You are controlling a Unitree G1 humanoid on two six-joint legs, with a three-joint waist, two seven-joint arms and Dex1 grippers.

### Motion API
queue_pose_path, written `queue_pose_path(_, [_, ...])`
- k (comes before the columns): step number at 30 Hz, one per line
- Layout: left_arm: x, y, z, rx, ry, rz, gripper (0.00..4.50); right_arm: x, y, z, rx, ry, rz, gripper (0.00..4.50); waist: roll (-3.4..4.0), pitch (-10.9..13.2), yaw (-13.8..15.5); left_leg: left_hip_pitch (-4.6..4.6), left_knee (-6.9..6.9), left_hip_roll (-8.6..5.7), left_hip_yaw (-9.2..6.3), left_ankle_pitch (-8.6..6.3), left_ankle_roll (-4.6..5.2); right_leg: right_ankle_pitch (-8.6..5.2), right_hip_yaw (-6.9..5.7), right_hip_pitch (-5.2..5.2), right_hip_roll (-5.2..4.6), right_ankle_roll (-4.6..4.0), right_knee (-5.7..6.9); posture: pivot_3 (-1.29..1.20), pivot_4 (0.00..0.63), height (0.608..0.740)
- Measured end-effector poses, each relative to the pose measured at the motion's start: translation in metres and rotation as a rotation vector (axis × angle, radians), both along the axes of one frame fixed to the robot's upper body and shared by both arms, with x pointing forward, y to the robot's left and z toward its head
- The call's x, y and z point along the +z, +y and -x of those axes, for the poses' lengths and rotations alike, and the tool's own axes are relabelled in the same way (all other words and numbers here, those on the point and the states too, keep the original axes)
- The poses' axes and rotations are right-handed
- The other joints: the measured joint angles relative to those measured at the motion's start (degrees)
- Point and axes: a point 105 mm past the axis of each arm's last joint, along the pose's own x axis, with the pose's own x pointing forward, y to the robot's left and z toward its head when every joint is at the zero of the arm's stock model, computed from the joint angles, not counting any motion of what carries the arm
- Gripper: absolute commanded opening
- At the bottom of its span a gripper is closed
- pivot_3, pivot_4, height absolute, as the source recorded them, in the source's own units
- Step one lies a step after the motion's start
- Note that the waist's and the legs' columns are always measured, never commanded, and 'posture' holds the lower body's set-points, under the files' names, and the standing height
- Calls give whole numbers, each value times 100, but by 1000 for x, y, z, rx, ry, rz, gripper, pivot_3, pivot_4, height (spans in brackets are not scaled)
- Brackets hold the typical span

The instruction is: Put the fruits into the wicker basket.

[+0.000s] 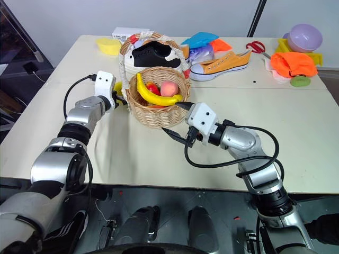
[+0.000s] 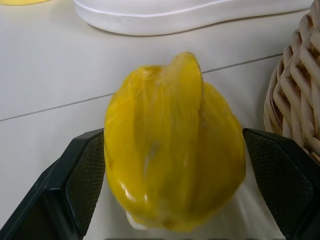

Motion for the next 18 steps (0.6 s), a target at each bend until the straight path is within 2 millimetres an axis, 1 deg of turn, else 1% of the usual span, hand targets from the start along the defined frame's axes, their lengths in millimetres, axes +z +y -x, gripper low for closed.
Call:
queue_pose_path(2, [0, 0, 0, 0, 1, 7, 3726, 0, 0, 0, -2, 1, 1, 4500, 0, 0, 1, 0, 1, 0, 0, 0, 0, 0, 0, 0, 0, 0, 1, 0, 150, 740])
queue_pose_path(3, [0, -1, 0, -3, 1, 20, 3332, 0, 0, 0, -2, 1, 2, 4500, 0, 0, 1, 0, 2, 0, 0, 0, 0, 0, 0, 0, 0, 0, 1, 0, 150, 740])
queue_pose_path(4, [0, -2, 0, -7, 0, 31, 2826, 0, 0, 0, -3, 1, 2, 4500, 0, 0, 1, 0, 3, 0, 0, 0, 0, 0, 0, 0, 0, 0, 1, 0, 150, 740])
queue_pose_path(5, [0, -2, 0, -7, 0, 32, 2592, 0, 0, 0, -3, 1, 2, 4500, 0, 0, -1, 0, 3, 0, 0, 0, 0, 0, 0, 0, 0, 0, 1, 0, 150, 740])
queue_pose_path(11, [-2, 0, 1, 1, -7, 24, 2592, 0, 0, 0, -3, 1, 2, 4500, 0, 0, -12, 0, 9, 0, 0, 0, 0, 0, 1, 0, 0, 0, 5, 0, 150, 740])
queue_pose_path(14, [-3, 6, 5, 13, -28, 16, 2592, 0, 0, 0, -2, -1, 3, 4500, 0, 0, -22, 0, 10, 1, 1, 0, 0, 0, 3, -1, 1, 0, 7, 0, 150, 740])
queue_pose_path(16, [4, 18, 12, 27, -83, 26, 2592, 1, -1, 0, -5, 0, -1, 4500, 0, 0, -38, 0, 9, 5, 1, 0, 0, 0, 8, -4, 3, 0, 10, 0, 150, 740])
queue_pose_path(18, [16, 29, 23, 24, -141, 34, 2592, 2, -4, 0, -15, 15, -23, 4500, 0, 0, -35, -1, 8, 6, 1, 0, 0, 0, 11, -6, 5, 0, 10, 0, 150, 740])
